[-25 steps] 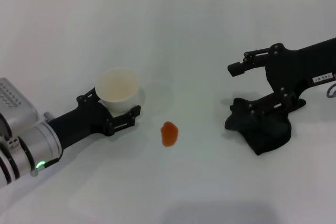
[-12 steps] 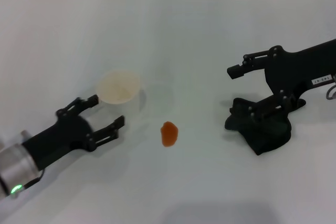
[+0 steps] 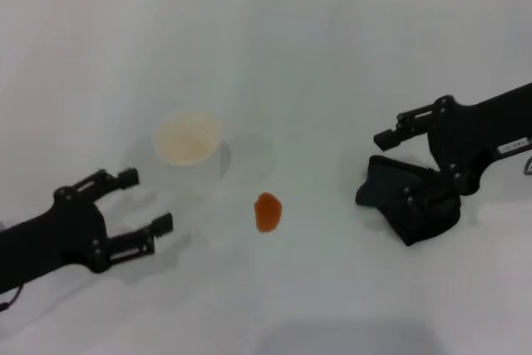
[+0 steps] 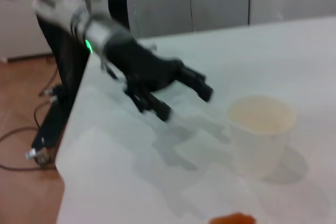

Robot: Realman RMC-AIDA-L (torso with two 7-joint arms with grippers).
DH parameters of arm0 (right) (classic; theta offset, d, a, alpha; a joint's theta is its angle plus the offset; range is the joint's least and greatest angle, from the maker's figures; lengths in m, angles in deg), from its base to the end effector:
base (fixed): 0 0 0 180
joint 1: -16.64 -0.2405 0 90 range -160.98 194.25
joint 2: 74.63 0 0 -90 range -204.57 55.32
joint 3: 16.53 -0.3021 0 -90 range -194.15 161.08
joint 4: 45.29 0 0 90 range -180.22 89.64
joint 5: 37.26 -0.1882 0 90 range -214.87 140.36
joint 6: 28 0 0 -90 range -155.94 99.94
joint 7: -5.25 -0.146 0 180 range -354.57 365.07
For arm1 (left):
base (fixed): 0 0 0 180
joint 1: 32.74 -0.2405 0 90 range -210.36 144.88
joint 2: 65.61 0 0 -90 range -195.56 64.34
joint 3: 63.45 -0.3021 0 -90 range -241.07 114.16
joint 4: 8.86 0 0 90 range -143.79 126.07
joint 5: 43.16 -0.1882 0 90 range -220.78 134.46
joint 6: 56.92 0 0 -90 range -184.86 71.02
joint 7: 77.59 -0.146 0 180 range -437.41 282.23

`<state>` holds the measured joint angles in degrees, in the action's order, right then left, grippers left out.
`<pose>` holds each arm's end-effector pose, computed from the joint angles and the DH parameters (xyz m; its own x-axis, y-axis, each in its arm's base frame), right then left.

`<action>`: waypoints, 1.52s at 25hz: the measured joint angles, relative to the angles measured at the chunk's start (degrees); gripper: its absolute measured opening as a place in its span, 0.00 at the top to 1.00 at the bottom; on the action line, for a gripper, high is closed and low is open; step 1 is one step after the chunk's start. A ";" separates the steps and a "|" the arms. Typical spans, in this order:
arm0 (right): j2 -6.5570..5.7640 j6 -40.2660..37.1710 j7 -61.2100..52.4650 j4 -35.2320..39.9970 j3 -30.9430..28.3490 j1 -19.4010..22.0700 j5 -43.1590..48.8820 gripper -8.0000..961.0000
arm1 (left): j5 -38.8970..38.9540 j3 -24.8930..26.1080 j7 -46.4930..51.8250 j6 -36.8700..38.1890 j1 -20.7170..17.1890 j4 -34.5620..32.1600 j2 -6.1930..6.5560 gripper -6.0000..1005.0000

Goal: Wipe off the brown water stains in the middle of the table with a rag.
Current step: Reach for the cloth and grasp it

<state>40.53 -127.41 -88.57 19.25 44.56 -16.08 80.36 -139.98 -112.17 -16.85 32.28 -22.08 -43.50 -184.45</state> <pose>0.2205 0.3395 0.0076 0.9854 -0.0932 -0.1426 -0.1001 -0.9941 -0.0419 -0.3503 0.2350 -0.0266 0.7470 0.2655 0.6095 0.5134 -0.8129 -0.2750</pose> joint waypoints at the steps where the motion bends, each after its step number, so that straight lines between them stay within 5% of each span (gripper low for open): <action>1: 0.00 0.89 -0.66 0.11 0.74 -0.13 0.58 0.16 | -1.98 -0.01 2.45 1.74 -0.02 -2.83 -0.05 0.11; 11: -0.01 7.57 -12.79 3.19 6.33 -0.33 5.54 0.22 | -13.83 -5.66 25.30 15.10 -1.52 -34.34 -0.19 0.11; 16: -0.02 10.53 -19.56 4.38 10.43 -0.95 9.44 0.24 | -19.23 -9.38 32.64 17.00 -0.35 -44.05 0.08 0.11; 23: 0.15 13.66 -29.53 4.55 17.07 -2.36 16.79 0.27 | -25.52 -10.57 36.19 19.05 4.92 -45.33 0.06 0.11; 38: 0.21 17.00 -29.63 2.79 20.97 -2.00 17.71 0.34 | -26.92 -10.59 36.08 18.36 7.23 -45.34 0.01 0.11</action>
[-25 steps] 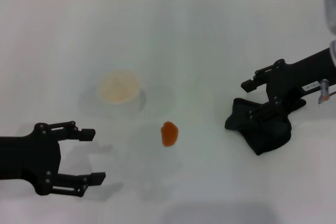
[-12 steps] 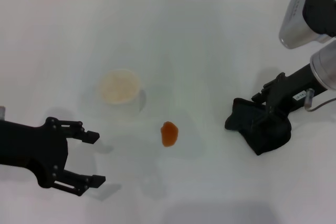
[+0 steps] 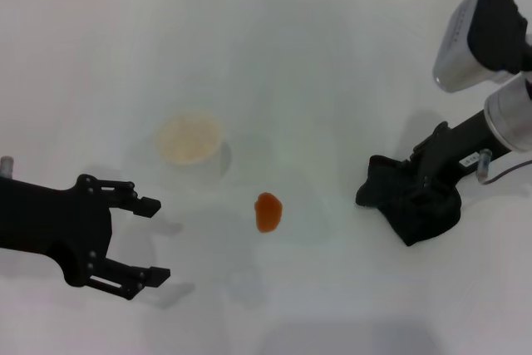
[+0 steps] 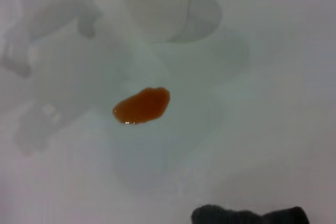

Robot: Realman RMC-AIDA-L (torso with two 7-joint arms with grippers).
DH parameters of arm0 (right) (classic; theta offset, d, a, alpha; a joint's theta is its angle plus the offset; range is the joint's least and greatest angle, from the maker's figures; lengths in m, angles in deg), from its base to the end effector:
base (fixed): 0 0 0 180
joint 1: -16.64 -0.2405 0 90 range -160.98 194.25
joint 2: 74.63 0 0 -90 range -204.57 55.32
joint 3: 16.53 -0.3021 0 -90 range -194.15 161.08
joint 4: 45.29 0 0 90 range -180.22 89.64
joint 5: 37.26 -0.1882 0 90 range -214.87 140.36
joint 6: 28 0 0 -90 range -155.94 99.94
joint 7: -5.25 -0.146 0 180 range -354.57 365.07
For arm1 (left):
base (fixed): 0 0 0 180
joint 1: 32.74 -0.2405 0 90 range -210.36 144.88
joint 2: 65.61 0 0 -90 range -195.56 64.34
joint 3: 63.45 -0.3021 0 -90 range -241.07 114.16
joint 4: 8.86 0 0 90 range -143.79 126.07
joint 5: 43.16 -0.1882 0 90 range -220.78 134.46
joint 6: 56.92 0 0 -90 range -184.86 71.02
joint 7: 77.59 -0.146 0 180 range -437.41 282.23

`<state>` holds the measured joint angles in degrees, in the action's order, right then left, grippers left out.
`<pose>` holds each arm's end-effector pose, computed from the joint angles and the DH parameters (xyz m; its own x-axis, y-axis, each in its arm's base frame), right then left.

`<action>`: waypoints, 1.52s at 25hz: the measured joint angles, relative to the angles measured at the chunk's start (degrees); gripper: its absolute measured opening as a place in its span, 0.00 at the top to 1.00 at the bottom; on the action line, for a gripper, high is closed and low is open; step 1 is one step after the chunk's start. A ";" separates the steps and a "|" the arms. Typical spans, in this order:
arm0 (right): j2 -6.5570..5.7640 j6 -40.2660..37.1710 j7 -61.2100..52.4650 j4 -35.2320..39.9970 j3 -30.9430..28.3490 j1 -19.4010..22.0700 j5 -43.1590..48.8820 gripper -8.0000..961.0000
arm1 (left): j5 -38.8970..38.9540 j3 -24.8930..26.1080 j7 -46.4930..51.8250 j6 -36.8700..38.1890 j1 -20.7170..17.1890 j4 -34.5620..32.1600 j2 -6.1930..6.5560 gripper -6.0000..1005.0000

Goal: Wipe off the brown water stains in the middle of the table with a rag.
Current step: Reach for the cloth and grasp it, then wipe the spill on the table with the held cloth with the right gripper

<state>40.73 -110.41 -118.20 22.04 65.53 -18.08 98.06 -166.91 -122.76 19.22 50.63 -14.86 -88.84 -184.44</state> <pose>0.2326 0.3612 -0.0359 0.8995 -0.3718 0.2294 -0.3173 -0.9170 -0.2418 -0.2686 0.2649 0.0163 0.9732 0.2251 0.0476 0.2275 -0.9723 -0.0531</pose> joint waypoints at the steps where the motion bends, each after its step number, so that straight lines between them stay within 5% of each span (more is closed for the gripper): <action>1: -0.02 0.14 0.05 -0.37 0.23 -0.15 0.07 0.39 | 0.00 0.01 -0.02 -0.05 0.01 0.00 0.00 0.11; 12: 0.02 2.12 0.63 -0.52 2.12 -0.16 0.85 0.81 | -0.09 -0.07 -0.08 -0.65 0.02 0.11 0.00 0.11; 28: 0.70 12.69 2.00 -7.23 16.80 -9.21 -11.16 0.91 | -0.01 -2.12 -0.29 -0.43 -0.50 0.18 -0.24 0.11; 38: 0.67 21.49 2.76 -12.02 19.39 -11.73 -11.64 0.91 | 0.31 -2.91 -0.80 -0.39 -1.33 0.76 -0.26 0.11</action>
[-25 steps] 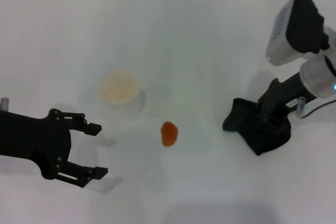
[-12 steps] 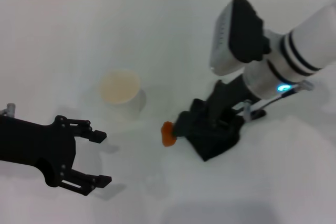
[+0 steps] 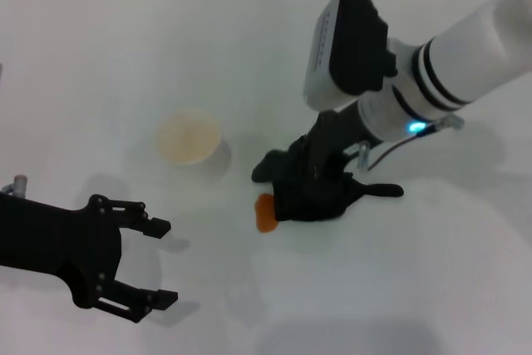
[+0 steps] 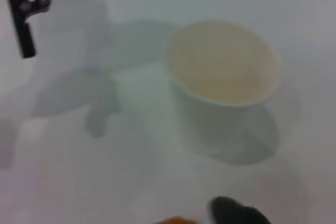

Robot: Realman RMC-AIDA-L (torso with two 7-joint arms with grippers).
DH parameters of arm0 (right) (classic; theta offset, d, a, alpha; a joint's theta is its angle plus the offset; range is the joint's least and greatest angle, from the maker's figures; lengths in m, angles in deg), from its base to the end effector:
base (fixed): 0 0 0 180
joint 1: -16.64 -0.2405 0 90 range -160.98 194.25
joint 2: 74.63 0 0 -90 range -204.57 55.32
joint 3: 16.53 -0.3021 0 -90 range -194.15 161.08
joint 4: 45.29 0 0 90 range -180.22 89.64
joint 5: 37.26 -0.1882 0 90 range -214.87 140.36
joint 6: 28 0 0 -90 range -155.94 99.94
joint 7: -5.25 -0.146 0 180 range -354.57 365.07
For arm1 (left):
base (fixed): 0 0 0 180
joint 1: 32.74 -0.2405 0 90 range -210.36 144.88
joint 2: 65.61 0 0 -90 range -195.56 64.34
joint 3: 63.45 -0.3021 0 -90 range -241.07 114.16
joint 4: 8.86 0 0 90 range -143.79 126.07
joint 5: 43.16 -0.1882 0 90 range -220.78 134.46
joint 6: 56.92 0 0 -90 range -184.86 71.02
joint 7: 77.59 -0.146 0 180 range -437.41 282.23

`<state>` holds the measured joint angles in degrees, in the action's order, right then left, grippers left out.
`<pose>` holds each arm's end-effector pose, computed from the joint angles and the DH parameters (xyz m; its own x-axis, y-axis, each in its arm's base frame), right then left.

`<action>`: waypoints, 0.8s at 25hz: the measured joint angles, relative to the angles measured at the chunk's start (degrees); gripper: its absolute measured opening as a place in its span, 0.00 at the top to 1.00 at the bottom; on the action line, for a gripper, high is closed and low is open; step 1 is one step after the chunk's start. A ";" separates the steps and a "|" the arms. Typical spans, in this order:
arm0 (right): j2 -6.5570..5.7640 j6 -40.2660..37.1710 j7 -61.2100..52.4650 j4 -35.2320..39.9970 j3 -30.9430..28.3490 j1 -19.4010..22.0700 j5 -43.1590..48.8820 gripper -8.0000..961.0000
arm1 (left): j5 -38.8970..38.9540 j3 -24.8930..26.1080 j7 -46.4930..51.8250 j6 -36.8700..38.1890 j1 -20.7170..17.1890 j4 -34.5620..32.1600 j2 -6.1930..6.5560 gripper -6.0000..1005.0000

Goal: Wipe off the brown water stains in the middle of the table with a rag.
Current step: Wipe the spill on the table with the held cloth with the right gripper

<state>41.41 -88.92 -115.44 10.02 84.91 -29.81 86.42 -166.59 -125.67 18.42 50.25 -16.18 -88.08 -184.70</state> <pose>0.1650 0.3888 -0.1067 0.9750 -0.1090 0.1936 -0.0679 -0.9759 -0.2076 -0.2711 0.2555 0.0059 0.9747 0.2202 0.0376 0.2207 -0.9753 -0.0110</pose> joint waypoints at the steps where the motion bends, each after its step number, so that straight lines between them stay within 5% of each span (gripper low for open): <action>1: 0.04 -0.41 -0.01 0.04 0.86 -0.03 -0.36 0.91 | 0.06 -0.01 -0.10 -0.01 -0.07 0.02 0.00 0.11; 13: 0.16 -1.41 1.30 2.32 16.03 -2.50 -14.68 0.91 | 0.14 -0.01 -0.39 -0.24 -0.15 0.03 0.00 0.11; 20: -0.19 1.17 3.76 -0.09 12.99 -2.13 -13.71 0.91 | 0.23 0.00 -0.54 -0.20 -0.46 0.03 -0.05 0.11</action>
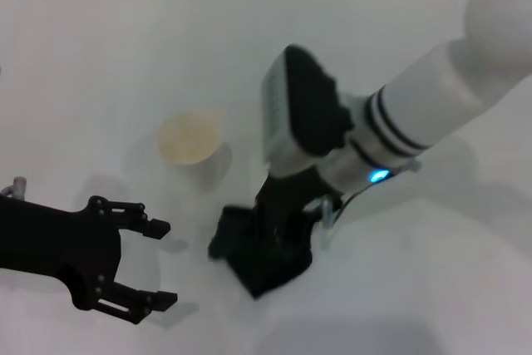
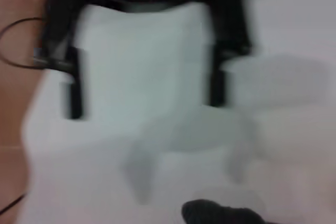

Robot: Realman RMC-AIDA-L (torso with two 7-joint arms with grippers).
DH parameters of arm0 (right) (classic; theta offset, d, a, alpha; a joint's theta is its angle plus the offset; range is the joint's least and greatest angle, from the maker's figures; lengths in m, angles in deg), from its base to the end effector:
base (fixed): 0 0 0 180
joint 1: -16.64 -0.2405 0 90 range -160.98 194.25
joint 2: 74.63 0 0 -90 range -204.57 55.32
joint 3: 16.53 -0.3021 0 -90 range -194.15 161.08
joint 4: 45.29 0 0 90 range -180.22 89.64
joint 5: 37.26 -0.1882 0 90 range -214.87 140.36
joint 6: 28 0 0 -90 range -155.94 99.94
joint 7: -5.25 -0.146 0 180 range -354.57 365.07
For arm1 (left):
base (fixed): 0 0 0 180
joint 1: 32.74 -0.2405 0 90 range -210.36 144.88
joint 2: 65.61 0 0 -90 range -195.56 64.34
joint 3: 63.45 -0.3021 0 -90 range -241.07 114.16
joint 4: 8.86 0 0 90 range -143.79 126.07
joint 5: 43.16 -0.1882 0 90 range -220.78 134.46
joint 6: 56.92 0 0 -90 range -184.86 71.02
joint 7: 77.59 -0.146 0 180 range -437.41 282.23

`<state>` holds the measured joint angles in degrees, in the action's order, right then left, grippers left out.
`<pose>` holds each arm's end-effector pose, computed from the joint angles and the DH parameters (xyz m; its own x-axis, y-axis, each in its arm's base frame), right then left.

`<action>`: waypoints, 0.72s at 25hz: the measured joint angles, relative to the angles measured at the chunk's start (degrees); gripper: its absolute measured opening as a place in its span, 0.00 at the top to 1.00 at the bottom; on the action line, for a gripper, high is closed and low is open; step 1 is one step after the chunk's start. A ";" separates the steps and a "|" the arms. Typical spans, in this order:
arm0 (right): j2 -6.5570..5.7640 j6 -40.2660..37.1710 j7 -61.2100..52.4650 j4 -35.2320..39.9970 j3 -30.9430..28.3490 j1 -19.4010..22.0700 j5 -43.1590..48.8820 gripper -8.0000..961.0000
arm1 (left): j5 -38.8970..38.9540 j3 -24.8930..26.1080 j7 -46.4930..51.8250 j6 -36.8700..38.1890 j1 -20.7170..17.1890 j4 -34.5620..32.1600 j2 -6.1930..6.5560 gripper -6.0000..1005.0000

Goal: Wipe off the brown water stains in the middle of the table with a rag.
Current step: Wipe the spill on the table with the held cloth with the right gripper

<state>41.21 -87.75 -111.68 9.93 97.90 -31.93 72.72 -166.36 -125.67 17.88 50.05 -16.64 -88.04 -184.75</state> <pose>0.1429 0.3498 -0.1397 0.9874 0.0142 0.1574 0.0154 -0.9999 -0.0061 -0.2725 0.2538 0.0056 0.9750 0.2181 0.0425 0.2189 -0.9757 -0.0136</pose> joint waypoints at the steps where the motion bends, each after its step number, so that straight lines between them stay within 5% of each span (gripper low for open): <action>1: -0.10 -0.01 1.31 -0.78 -2.07 0.42 0.33 0.91 | 0.00 0.00 -0.01 0.00 -0.05 0.00 -0.01 0.11; 10: -0.24 0.09 2.97 -0.42 -12.70 3.99 11.41 0.91 | 0.03 0.06 -0.03 -0.06 -0.17 -0.24 0.05 0.11; 18: 0.34 -2.11 2.91 1.81 -4.17 3.42 6.60 0.91 | 0.08 0.21 -0.03 -0.69 0.42 -0.12 0.06 0.11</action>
<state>41.56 -89.86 -108.77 11.74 93.73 -28.51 79.32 -166.28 -125.47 17.85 49.36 -16.22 -88.17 -184.70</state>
